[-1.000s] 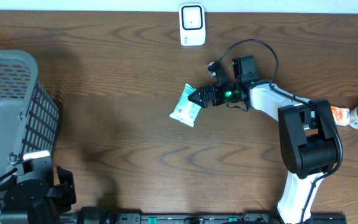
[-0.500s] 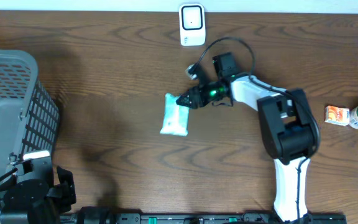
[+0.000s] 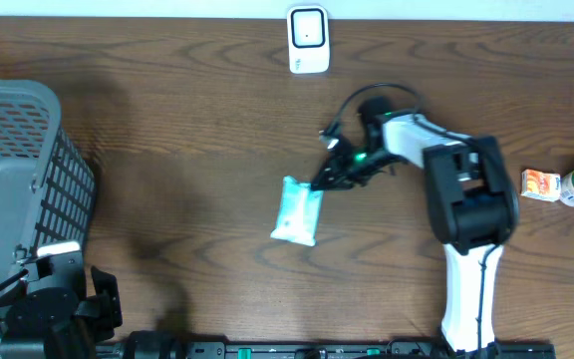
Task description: Scan the item barcode
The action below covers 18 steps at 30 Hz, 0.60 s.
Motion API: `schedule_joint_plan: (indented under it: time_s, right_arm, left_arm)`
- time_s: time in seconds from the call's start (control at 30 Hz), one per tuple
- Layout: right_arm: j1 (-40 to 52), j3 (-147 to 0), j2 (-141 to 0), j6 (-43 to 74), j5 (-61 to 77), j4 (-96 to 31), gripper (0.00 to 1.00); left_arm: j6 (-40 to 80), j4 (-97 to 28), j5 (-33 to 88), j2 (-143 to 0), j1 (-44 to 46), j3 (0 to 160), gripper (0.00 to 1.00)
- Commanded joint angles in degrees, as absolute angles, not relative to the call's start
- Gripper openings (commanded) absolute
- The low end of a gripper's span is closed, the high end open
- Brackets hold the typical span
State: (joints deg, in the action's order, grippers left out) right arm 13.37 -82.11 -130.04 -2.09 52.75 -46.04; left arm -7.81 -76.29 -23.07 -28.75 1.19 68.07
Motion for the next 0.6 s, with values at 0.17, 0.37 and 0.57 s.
schedule_joint_plan:
  time_s: [0.17,0.37,0.57]
  right_arm:
    - [2.72,-81.43,-118.72,-2.46,53.01,-52.07,0.01]
    - [0.99,-81.43,-118.04,-2.90,58.63,-52.97,0.01]
    - [1.02,-81.43,-118.02,-2.26,50.24,-52.05,0.06]
  left_arm:
    - [-8.54,-76.31,-23.99,-28.56,1.21,68.40,0.84]
    - [-8.54,-76.31,-23.99,-28.56,1.21,68.40,0.83]
    - [-8.54,-76.31,-23.99,-28.56,1.21,68.40,0.83]
